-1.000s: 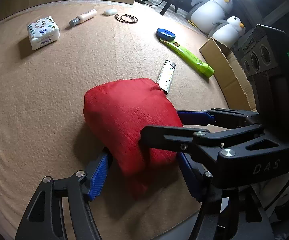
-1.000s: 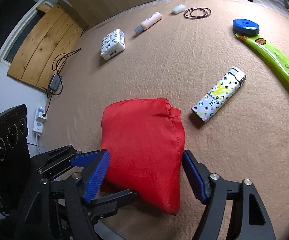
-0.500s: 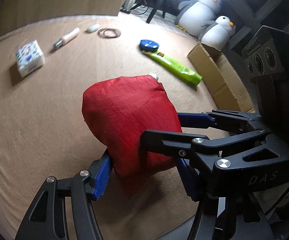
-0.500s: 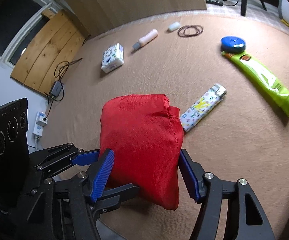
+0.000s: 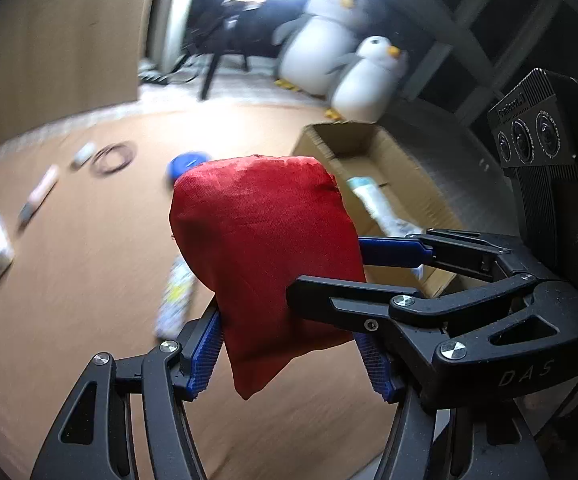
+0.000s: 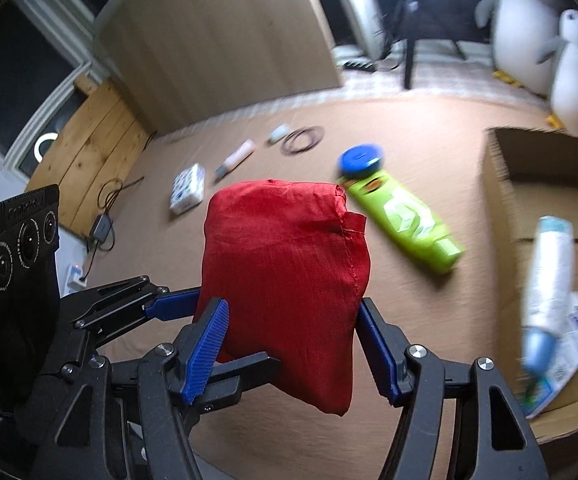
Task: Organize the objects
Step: 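Carry the red pouch with both tools over the box and release it inside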
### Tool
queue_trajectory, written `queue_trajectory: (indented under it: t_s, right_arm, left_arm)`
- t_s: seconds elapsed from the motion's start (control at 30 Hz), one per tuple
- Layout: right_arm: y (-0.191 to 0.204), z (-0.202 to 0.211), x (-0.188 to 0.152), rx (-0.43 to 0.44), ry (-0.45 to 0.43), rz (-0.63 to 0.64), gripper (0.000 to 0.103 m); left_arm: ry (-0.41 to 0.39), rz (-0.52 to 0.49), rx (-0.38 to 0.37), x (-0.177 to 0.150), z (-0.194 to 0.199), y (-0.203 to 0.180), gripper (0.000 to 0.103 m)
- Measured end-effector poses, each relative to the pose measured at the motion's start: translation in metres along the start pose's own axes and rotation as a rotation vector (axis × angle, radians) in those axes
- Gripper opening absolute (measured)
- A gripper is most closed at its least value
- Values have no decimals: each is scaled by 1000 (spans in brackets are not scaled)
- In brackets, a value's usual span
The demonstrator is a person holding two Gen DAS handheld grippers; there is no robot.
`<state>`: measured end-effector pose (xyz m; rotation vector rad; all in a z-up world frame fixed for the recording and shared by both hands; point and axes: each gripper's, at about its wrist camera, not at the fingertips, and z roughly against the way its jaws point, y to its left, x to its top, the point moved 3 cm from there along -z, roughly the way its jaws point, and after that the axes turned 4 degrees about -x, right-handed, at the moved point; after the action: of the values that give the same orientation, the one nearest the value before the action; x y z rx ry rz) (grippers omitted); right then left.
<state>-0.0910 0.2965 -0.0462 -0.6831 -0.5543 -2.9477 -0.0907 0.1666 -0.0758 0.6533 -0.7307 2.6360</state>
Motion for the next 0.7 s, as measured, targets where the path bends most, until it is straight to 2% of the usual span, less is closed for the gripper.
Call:
queue_trajectory:
  t_s: [0.3,0.7]
  right_arm:
    - [-79,42,17,-72,-62,-56,62]
    - [-180,68,37,-148,-104,-121,62]
  left_arm:
    - [9,-74,-59,45,-57,-71,65]
    - [38,-124,-76,87,-137,-146,63]
